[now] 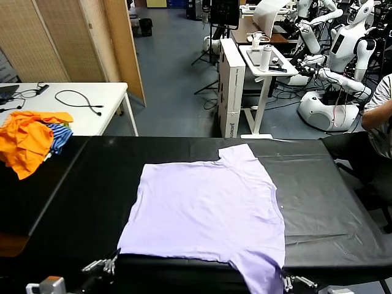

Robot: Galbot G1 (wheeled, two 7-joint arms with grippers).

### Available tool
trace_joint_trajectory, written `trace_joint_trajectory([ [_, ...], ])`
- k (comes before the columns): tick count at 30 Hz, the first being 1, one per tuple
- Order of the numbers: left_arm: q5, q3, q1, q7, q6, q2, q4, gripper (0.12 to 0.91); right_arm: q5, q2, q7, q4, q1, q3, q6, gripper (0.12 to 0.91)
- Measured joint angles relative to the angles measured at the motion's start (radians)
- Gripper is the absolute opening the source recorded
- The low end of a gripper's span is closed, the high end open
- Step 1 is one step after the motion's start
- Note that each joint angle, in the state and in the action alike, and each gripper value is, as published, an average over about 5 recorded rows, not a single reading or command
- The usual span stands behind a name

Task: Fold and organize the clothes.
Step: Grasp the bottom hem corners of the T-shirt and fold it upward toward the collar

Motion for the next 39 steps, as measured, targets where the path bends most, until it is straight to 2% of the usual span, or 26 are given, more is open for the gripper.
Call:
trace_joint_trajectory([
  [10,-0.006,0.03,-0.207,-0.008,0.0,-0.041,0.081,0.145,0.006,-0.055,0.024,-0.165,0.256,-0.103,-0.018,0.14],
  [18,0.062,0.076,-0.322,-0.018,-0.006,-0.025,0.161,0.145,-0.005,-0.063,0.036,-0.28,0.442,-0.201,-0.032,0.14],
  [23,0.07,0.103,-0.374,-0.016,-0.007,-0.002,0.22,0.145,-0.033,-0.057,0.03,-0.324,0.499,-0.247,-0.034,0.14],
  [28,0.083,0.122,-0.422,0.006,-0.006,0.026,0.276,0.145,-0.05,-0.05,0.028,-0.351,0.531,-0.274,-0.029,0.14],
  [33,0.091,0.141,-0.456,0.011,-0.006,0.049,0.32,0.145,-0.053,-0.048,0.021,-0.364,0.555,-0.286,-0.033,0.141],
  [36,0.097,0.151,-0.476,0.011,-0.007,0.053,0.341,0.145,-0.057,-0.05,0.005,-0.364,0.555,-0.283,-0.044,0.195],
  [39,0.105,0.156,-0.496,0.011,-0.007,0.051,0.358,0.145,-0.068,-0.058,-0.012,-0.355,0.545,-0.273,-0.063,0.351],
])
